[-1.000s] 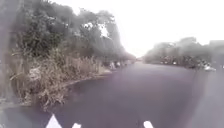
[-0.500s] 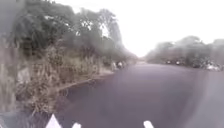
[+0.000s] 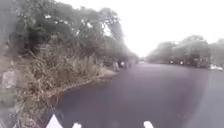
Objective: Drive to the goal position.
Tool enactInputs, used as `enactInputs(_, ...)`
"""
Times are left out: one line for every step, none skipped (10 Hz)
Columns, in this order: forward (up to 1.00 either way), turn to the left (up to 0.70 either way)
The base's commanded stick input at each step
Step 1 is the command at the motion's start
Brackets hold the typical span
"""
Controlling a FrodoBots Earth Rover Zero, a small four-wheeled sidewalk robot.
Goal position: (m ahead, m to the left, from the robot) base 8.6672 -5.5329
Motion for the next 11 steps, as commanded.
enactInputs(0.7,0.0)
enactInputs(0.7,0.0)
enactInputs(0.7,0.0)
enactInputs(0.7,0.0)
enactInputs(0.7,0.0)
enactInputs(0.7,0.0)
enactInputs(0.7,0.0)
enactInputs(0.7,0.0)
enactInputs(0.7,0.0)
enactInputs(0.7,0.0)
enactInputs(0.7,0.0)
